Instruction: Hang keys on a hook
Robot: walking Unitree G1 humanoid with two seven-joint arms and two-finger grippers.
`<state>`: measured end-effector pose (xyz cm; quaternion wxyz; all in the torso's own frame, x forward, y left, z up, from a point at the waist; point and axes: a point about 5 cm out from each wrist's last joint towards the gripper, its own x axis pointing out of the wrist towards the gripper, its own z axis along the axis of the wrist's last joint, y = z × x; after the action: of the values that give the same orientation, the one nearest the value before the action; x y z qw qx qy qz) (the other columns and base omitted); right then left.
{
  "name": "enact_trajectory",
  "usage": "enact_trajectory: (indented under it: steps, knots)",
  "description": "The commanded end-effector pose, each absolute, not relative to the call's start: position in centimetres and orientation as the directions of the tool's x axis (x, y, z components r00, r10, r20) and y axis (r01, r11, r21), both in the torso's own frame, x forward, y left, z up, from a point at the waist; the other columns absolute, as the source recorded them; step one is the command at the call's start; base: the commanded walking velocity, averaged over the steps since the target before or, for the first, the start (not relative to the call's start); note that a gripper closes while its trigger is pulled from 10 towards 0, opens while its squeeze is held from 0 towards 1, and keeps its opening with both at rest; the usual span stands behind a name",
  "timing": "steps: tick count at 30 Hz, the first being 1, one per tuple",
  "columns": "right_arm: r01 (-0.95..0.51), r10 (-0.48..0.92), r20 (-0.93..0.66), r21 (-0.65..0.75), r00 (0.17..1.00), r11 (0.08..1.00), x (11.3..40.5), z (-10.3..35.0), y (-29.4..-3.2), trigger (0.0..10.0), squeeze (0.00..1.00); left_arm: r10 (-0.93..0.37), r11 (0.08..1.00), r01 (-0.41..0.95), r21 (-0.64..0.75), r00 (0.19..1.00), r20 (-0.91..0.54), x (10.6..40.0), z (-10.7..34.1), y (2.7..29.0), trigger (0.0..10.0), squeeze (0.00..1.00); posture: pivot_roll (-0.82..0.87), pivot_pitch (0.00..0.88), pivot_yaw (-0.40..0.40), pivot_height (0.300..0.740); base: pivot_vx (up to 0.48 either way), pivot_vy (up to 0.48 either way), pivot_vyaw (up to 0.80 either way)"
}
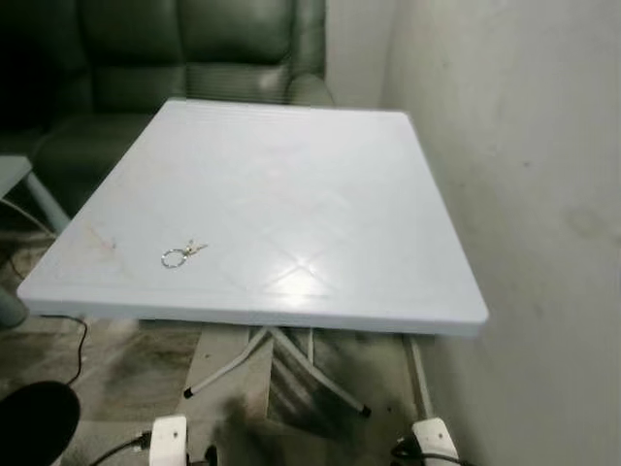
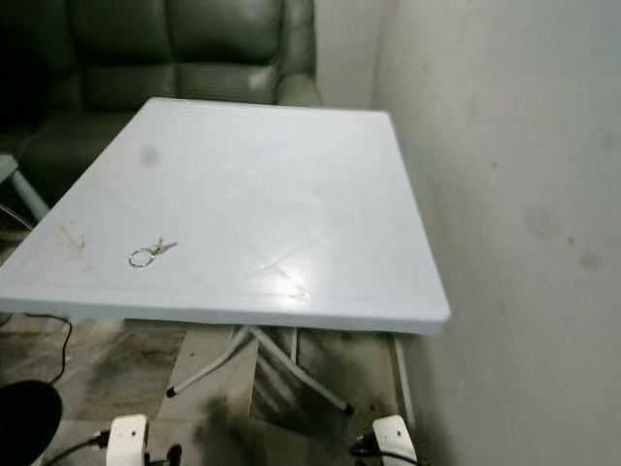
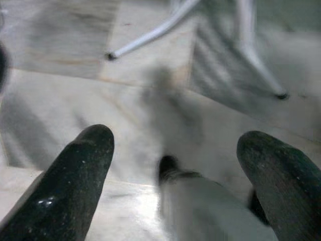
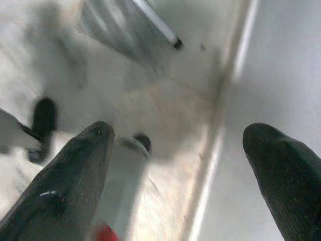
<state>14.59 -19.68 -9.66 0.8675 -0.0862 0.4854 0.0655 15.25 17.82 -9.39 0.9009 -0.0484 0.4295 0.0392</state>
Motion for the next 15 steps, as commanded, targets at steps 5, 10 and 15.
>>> enact_trajectory:
  steps: [5,10,15]
  knots:
    - [-0.203,0.048,-0.837,-0.077,0.545,0.976,15.59,-9.35,-19.01,10.0,0.00,0.042,0.993,-0.114,-0.037,0.615,-0.788,14.97,-9.46,18.62,10.0,0.00,-0.06,0.000,-0.023,0.740,0.000,0.365,0.00]
    - [-0.205,0.049,-0.836,-0.076,0.547,0.976,15.69,-9.31,-19.00,10.0,0.00,0.042,0.993,-0.114,-0.036,0.616,-0.787,15.04,-9.43,18.62,10.0,0.00,-0.06,0.000,-0.025,0.740,0.000,0.366,0.00]
    - [-0.206,0.051,-0.834,-0.076,0.549,0.976,15.77,-9.27,-19.00,10.0,0.00,0.041,0.993,-0.112,-0.036,0.616,-0.786,15.11,-9.41,18.63,10.0,0.00,-0.06,0.000,-0.026,0.740,0.000,0.368,0.00]
